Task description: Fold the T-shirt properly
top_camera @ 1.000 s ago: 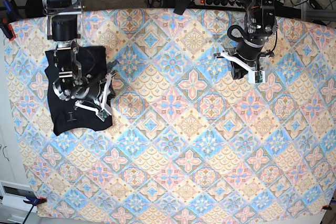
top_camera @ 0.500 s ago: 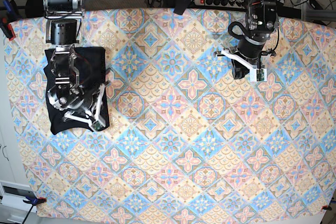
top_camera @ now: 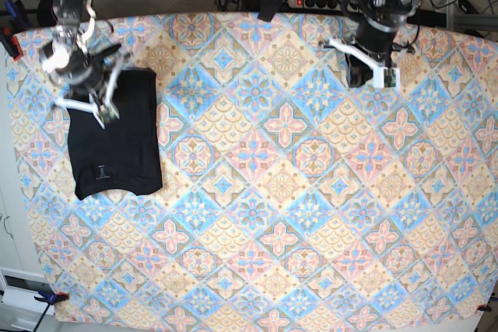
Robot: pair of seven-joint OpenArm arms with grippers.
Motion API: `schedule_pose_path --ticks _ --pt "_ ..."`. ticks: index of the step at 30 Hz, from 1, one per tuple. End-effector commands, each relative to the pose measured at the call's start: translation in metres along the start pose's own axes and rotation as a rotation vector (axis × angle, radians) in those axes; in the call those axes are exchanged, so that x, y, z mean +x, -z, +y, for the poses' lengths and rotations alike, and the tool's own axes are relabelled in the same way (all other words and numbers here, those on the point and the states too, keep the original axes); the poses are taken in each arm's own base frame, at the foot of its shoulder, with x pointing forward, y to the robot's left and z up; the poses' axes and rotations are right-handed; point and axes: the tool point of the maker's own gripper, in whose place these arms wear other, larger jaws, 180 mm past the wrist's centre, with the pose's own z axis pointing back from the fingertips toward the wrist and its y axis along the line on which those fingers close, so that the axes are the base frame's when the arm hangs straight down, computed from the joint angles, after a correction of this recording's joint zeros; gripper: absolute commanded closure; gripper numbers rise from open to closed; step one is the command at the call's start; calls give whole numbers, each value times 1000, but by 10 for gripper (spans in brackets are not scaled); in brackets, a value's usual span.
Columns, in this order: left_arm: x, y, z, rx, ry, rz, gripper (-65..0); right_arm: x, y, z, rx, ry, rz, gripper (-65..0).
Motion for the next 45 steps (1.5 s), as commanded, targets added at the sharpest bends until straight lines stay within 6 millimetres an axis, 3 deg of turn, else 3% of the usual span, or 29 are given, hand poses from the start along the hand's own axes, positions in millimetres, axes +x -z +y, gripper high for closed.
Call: schedule_pose_path --ticks 1,6,11,19,24,26,30,34,42,45 --pt "0 -7 -1 -5 1 -8 -28 -2 -7 -4 -8 17 -20 -20" --pt "-36 -30 -2 -2 -6 88 -28 -46 -28 -4 31 223 -28 0" --pt "-68 -58 0 12 -13 181 -27 -110 -56 5 39 327 79 0" --pt "-115 -89 10 25 10 334 -27 -207 -74 62 163 424 333 0" --pt "-165 -86 34 75 2 446 -27 -277 -75 112 254 596 485 0" --pt "-191 -85 46 106 -14 475 -27 -296 -73 131 268 682 483 0" --pt "-236 -70 66 156 -46 540 -27 -293 -39 172 340 797 417 0" --pt "-273 -52 62 145 -63 632 -27 -297 -19 203 384 871 421 0" --pt "-325 -31 57 116 -14 656 -27 -288 14 228 402 952 387 0" --pt "-346 -28 58 103 34 684 -27 -278 24 228 390 987 348 0"
